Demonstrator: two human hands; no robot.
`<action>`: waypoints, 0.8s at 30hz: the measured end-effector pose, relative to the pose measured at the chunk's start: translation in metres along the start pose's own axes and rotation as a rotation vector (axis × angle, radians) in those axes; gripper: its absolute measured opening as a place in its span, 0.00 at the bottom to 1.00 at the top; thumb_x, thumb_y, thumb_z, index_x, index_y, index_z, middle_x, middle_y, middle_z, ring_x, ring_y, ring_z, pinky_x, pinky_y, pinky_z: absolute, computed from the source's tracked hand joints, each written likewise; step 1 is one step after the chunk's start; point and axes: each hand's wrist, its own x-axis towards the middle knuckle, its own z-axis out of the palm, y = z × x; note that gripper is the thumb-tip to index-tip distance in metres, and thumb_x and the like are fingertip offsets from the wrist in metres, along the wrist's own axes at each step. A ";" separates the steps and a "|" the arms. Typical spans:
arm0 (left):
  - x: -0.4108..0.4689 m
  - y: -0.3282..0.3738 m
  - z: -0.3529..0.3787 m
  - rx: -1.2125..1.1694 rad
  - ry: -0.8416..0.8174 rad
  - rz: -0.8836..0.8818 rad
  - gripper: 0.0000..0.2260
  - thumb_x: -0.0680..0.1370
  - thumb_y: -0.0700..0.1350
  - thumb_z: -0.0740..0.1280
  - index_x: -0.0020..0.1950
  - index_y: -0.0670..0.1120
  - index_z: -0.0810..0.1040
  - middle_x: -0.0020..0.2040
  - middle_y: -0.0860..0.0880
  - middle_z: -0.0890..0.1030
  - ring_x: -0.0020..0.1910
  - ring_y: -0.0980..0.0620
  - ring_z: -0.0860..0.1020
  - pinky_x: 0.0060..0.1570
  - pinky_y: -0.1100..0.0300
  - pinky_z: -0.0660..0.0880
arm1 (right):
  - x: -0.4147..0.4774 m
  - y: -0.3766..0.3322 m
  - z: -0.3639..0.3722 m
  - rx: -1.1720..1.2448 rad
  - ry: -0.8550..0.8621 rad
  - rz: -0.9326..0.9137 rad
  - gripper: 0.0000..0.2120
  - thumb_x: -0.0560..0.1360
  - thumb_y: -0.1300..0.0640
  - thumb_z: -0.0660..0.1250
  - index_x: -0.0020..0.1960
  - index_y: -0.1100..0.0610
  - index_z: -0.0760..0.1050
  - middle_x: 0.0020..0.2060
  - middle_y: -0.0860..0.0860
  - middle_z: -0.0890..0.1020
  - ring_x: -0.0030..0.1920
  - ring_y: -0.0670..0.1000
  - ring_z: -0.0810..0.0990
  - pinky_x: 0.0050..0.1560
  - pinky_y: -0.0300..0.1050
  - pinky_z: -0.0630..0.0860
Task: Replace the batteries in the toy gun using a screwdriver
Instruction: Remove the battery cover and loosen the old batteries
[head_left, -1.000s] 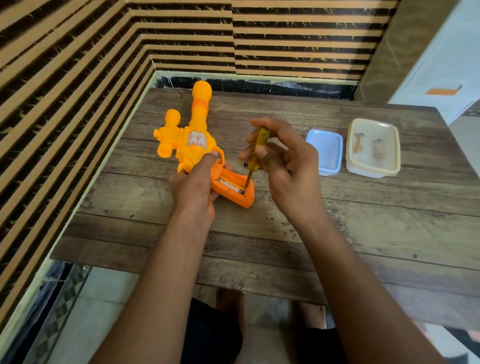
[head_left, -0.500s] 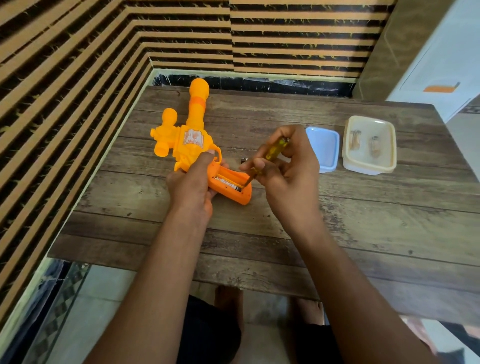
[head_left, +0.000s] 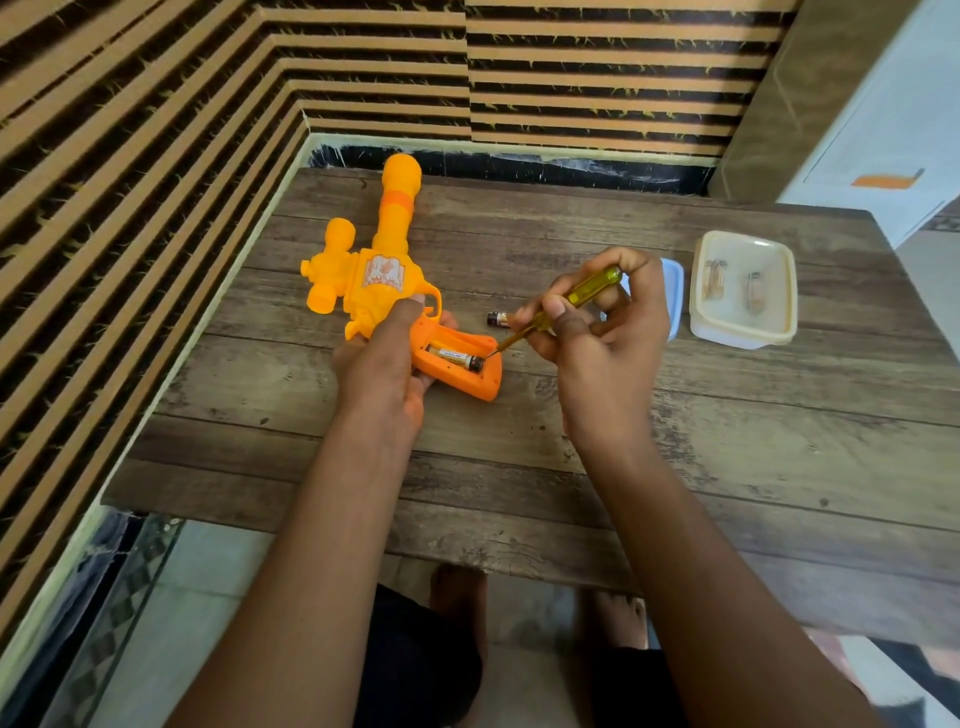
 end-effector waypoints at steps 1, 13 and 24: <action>0.000 0.000 0.000 -0.003 0.001 0.002 0.16 0.78 0.39 0.74 0.65 0.44 0.79 0.53 0.40 0.88 0.43 0.46 0.89 0.41 0.48 0.86 | 0.000 0.001 0.001 0.010 0.011 0.002 0.16 0.79 0.78 0.58 0.58 0.60 0.65 0.44 0.66 0.77 0.39 0.59 0.84 0.42 0.52 0.85; 0.000 -0.007 0.005 0.034 -0.008 0.007 0.09 0.77 0.37 0.75 0.55 0.45 0.82 0.36 0.49 0.87 0.33 0.51 0.86 0.30 0.55 0.82 | -0.004 0.007 0.028 0.093 0.048 -0.116 0.15 0.80 0.77 0.60 0.59 0.61 0.65 0.43 0.62 0.76 0.40 0.60 0.82 0.44 0.62 0.85; -0.003 -0.004 0.002 0.048 0.006 0.009 0.10 0.77 0.38 0.75 0.58 0.43 0.82 0.37 0.47 0.87 0.34 0.50 0.86 0.29 0.57 0.80 | 0.005 0.007 0.007 -0.807 -0.352 -0.509 0.10 0.75 0.62 0.70 0.56 0.61 0.78 0.44 0.51 0.79 0.42 0.51 0.78 0.39 0.53 0.76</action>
